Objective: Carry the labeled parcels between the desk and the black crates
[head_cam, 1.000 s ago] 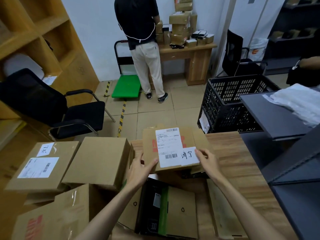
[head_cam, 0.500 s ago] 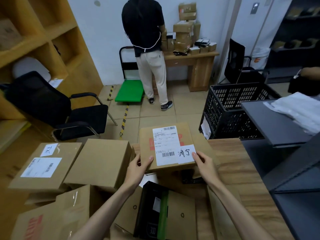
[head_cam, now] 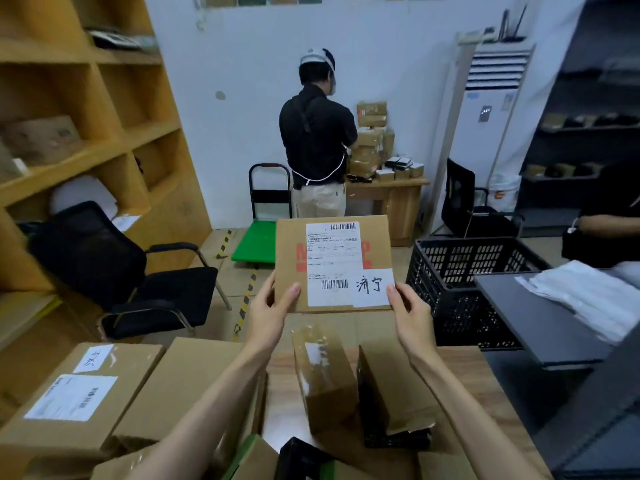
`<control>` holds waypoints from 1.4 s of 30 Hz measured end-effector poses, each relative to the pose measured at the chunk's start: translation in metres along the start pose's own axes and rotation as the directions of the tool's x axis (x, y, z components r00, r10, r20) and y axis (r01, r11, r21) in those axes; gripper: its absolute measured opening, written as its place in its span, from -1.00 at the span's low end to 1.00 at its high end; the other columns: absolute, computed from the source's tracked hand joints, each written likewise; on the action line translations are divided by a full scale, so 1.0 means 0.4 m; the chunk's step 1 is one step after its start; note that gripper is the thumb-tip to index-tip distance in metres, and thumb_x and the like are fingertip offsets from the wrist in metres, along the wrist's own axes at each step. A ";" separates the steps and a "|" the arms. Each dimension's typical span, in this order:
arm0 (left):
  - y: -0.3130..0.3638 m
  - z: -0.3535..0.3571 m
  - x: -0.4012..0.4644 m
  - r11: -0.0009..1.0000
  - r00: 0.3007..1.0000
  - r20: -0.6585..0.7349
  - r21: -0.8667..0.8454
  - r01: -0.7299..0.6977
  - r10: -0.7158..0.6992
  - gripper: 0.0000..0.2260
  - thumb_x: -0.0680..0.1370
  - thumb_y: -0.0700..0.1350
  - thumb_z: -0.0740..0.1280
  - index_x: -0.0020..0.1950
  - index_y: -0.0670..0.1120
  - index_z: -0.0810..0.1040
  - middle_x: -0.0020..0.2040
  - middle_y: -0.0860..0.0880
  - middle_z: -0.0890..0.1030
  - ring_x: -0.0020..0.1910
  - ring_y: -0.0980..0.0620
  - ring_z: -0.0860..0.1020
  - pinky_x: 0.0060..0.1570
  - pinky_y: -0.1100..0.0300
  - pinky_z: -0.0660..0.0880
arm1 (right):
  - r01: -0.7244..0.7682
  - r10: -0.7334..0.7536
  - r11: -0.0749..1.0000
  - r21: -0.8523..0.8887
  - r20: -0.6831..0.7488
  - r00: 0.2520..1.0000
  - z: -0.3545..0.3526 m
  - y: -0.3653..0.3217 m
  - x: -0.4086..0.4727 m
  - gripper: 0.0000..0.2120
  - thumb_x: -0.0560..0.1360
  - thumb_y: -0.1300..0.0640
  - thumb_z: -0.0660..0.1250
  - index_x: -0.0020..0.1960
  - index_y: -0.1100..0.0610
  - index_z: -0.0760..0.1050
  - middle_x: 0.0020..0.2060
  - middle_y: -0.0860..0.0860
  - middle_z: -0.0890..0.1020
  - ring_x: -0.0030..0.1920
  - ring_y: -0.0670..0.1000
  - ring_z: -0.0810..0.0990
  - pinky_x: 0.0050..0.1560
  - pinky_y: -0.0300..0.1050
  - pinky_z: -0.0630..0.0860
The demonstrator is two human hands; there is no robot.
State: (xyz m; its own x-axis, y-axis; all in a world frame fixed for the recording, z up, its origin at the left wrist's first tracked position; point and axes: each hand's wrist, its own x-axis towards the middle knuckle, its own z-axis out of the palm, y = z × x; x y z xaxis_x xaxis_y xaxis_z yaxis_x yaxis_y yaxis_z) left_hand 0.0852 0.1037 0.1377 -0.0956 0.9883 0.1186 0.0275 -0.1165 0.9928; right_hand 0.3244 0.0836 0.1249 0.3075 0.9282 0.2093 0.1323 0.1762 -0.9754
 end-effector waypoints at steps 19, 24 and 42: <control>0.323 0.097 0.112 0.964 0.968 -0.013 -0.086 -0.250 0.250 -0.37 0.52 0.24 0.35 0.54 0.01 0.40 0.30 0.10 0.63 0.27 0.18 0.58 0.33 0.12 0.51 | 0.297 -0.281 0.949 0.105 -0.141 0.949 -0.081 -0.324 0.171 -0.70 0.66 0.07 0.23 0.34 0.12 0.54 0.11 -0.08 0.69 0.18 -0.08 0.63 0.29 0.08 0.54; 0.340 0.100 0.094 0.962 0.967 0.031 -0.115 -0.247 0.252 -0.47 0.57 0.17 0.31 0.52 0.04 0.42 0.28 0.11 0.64 0.22 0.21 0.60 0.22 0.25 0.56 | 0.306 -0.290 0.943 0.129 -0.129 0.948 -0.098 -0.344 0.149 -0.73 0.66 0.05 0.24 0.30 0.06 0.56 0.11 -0.07 0.70 0.18 -0.05 0.64 0.27 0.16 0.55; 0.402 -0.245 -0.087 0.949 0.941 -0.149 -0.041 -0.313 0.304 -0.58 0.68 0.05 0.23 0.55 0.11 0.34 0.23 0.19 0.63 0.18 0.22 0.62 0.13 0.25 0.59 | 0.366 -0.389 0.910 0.195 0.092 0.917 0.172 -0.460 -0.029 -0.75 0.67 0.18 0.20 0.30 0.16 0.53 0.06 -0.10 0.66 0.05 -0.26 0.64 -0.06 -0.38 0.56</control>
State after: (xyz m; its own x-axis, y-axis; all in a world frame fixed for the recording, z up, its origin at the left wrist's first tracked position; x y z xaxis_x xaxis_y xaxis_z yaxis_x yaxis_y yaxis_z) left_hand -0.0046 0.0410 0.2947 -0.2298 0.8798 0.4161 0.0152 -0.4243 0.9054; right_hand 0.2316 0.0627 0.2971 0.1436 0.8128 0.5646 0.0487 0.5640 -0.8244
